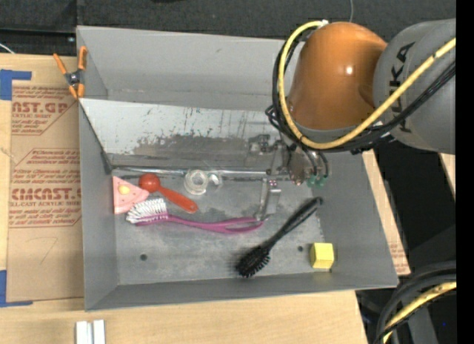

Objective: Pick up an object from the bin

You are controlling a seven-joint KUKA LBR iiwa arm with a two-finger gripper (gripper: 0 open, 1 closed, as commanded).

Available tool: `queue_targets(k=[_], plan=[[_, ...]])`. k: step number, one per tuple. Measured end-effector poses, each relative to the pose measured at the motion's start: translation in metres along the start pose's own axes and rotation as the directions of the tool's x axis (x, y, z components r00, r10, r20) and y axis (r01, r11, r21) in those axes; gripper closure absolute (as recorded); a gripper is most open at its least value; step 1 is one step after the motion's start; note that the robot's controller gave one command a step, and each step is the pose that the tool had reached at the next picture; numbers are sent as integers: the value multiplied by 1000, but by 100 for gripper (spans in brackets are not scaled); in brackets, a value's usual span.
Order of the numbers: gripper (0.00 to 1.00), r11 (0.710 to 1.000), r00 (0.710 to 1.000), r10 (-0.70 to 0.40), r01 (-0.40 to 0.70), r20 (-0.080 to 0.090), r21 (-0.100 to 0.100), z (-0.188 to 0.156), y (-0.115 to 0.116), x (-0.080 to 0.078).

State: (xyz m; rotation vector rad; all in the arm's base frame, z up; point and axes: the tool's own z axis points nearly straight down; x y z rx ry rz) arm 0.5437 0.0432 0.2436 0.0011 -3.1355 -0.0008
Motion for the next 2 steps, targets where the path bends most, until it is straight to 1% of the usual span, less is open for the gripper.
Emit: queue_targets(k=[1, 2], plan=[[0, 1000, 1000, 1, -1, 8, -1, -5, 0, -1], [0, 995, 995, 101, -101, 10, -3, 114, 5, 2]])
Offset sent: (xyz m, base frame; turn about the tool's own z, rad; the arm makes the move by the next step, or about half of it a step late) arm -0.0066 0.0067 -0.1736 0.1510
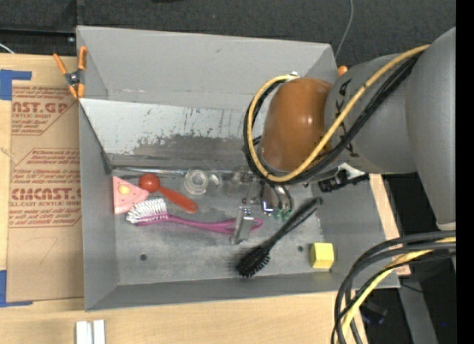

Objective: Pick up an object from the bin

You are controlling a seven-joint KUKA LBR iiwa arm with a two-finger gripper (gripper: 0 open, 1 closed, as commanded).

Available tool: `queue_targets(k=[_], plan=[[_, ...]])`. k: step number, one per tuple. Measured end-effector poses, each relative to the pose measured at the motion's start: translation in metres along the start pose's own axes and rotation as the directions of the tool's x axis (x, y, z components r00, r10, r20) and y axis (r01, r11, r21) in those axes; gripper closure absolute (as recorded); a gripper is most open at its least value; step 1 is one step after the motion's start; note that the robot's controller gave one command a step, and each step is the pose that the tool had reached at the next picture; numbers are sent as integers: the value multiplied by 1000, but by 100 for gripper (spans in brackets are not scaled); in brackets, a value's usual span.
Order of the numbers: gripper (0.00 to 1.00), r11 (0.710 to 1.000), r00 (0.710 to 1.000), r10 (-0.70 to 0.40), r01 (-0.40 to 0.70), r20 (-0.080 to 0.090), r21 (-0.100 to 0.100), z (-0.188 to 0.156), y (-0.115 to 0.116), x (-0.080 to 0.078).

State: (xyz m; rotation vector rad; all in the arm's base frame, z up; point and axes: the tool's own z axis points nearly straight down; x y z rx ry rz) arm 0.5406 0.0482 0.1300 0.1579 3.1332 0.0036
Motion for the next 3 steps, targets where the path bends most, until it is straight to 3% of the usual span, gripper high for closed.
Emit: queue_targets(k=[1, 2, 3], plan=[[0, 1000, 1000, -13, 13, 4, 0, -16, 3, 12], [0, 1000, 1000, -27, 27, -8, 1, 31, 34, 18], [0, 998, 998, 65, -65, 8, -1, 61, -1, 27]])
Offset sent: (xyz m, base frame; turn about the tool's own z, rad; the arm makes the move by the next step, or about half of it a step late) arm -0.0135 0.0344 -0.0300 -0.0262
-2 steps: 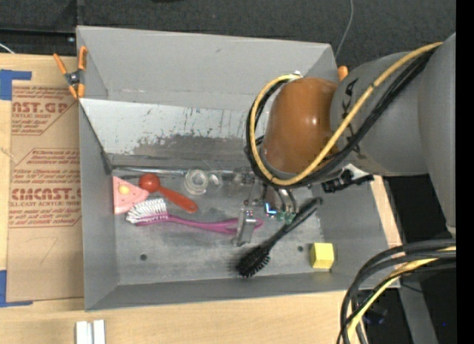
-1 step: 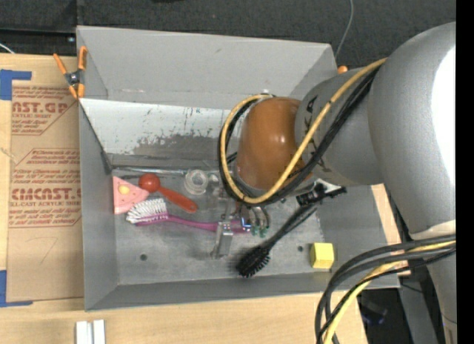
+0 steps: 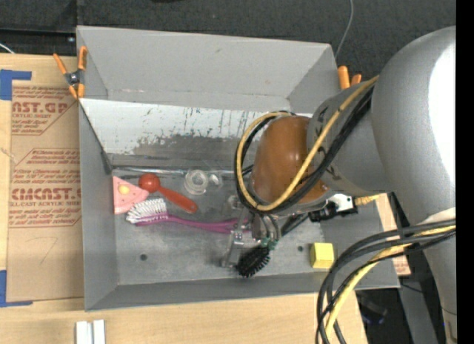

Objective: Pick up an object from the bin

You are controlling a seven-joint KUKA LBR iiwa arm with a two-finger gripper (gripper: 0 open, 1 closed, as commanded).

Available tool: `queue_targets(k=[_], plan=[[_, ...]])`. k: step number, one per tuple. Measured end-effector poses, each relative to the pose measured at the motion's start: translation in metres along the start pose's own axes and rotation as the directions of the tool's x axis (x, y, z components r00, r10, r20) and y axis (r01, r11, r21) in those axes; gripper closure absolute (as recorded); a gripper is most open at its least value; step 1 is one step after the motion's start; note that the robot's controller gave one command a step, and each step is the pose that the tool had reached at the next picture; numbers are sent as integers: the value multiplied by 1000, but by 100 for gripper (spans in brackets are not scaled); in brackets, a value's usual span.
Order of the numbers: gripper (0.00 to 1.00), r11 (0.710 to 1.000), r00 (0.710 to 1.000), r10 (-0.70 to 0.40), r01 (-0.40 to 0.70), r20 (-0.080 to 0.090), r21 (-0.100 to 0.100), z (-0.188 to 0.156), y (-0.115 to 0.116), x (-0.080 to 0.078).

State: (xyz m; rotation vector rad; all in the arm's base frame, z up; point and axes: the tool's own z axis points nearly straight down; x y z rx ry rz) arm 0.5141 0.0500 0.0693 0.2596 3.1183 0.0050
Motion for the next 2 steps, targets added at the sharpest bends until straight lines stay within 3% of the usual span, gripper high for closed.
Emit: queue_targets(k=[1, 2], plan=[[100, 991, 991, -133, 133, -5, -4, -1, 67, -14], [100, 991, 991, -133, 133, -5, -4, -1, 67, -14]])
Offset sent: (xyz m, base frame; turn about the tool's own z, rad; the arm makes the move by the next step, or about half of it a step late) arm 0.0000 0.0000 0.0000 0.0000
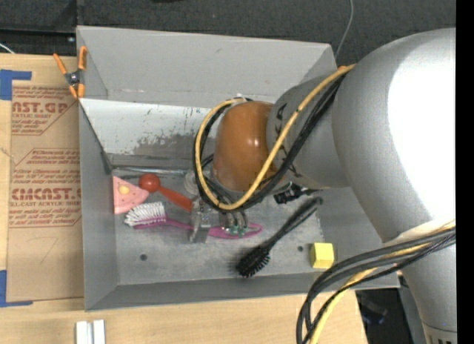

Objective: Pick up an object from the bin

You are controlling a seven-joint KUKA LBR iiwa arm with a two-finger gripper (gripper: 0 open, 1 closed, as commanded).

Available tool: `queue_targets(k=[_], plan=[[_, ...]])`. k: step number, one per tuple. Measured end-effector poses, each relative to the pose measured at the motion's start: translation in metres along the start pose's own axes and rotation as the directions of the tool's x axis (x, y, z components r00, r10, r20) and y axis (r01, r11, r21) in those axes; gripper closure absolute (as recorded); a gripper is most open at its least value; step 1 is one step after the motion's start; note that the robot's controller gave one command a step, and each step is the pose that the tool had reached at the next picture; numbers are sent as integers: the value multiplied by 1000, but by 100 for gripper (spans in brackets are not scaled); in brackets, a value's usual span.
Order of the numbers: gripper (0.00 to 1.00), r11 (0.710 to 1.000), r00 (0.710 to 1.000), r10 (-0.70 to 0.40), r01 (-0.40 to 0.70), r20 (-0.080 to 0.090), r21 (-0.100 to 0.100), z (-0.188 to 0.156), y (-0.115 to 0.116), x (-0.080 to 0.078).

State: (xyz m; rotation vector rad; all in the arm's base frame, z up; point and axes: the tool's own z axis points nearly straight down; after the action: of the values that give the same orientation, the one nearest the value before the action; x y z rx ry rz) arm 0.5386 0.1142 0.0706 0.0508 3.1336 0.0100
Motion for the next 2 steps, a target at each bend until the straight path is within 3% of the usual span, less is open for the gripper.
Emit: queue_targets(k=[2], plan=[[100, 1000, 1000, -1, 1, -6, 0, -30, 0, 2]])
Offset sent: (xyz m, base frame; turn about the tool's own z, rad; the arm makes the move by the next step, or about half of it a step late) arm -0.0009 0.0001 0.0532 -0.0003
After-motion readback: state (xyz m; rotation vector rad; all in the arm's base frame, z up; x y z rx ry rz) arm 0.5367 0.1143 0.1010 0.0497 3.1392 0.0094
